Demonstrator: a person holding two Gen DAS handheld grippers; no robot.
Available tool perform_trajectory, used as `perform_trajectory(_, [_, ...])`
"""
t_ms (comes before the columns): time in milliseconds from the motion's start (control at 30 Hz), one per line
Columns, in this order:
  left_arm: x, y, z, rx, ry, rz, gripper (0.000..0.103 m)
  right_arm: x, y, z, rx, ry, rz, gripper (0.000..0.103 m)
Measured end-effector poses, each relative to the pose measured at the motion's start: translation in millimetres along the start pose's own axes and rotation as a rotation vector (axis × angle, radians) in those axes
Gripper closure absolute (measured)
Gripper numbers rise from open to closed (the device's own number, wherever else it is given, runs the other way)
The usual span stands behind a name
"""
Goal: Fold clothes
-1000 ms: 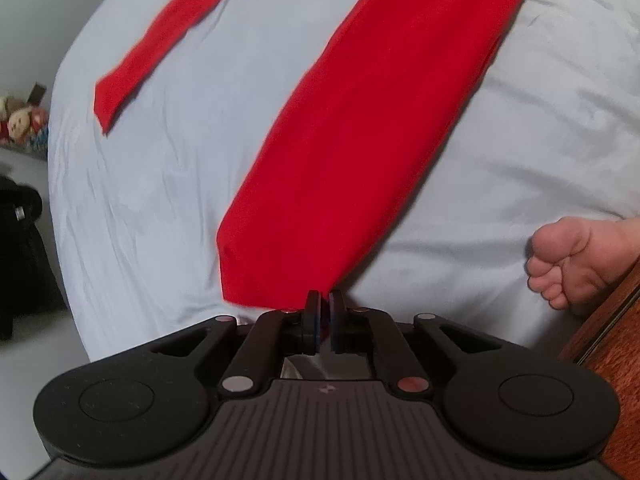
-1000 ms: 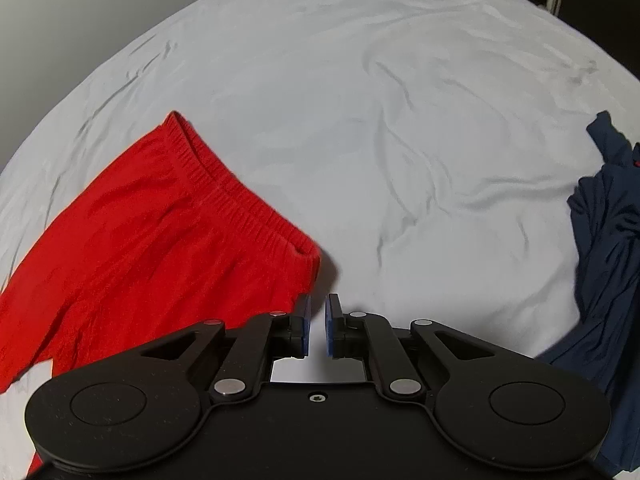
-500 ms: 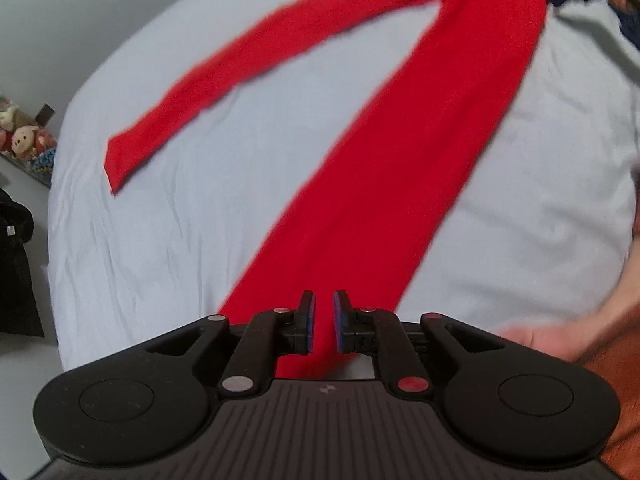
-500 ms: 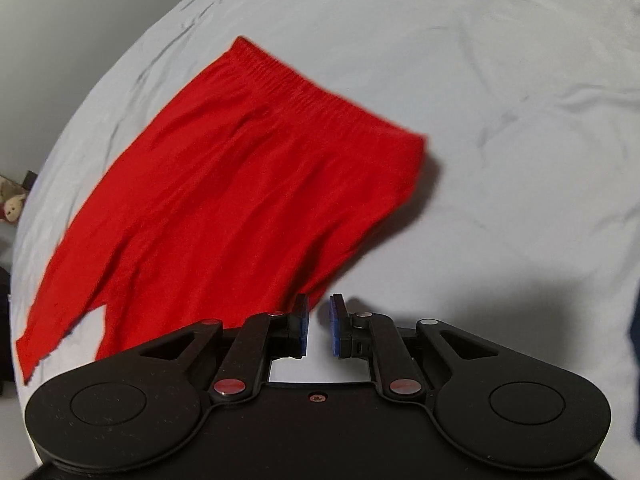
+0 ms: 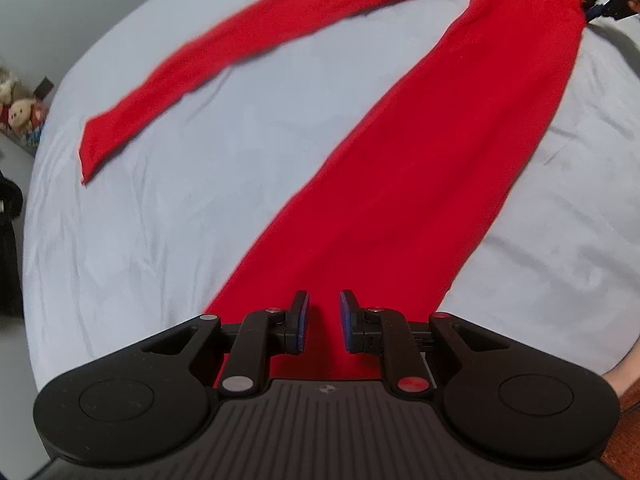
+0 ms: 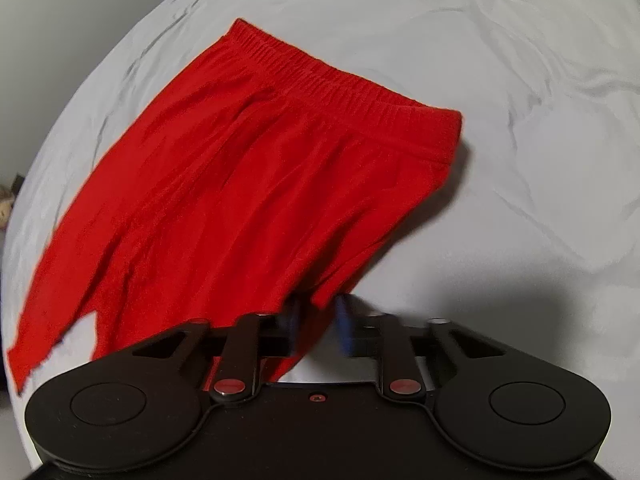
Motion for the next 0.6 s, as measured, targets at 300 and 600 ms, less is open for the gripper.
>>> perform_trajectory(300, [0.1,-17.0,5.9,0.029,0.039,0.033,0.087,25.3,7.7,1.7,0.102,-0.042,-0.002,0.103])
perform_trajectory(600, [3.3,-28.1,11.3,0.047,0.068,0.065,0.087,35.9,-2.4,-41.3,0.121,-0.171,0.003,0.102])
Point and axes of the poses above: each gripper's, at about its wrist camera, not at the fingertips, and x roughly against the way its jaws point, z to its left, y to its top, the point moved 9 cm from there along -x, roughly the way its jaws point, and after that the axes turned 12 degrees about -z, right-handed, at the moved point
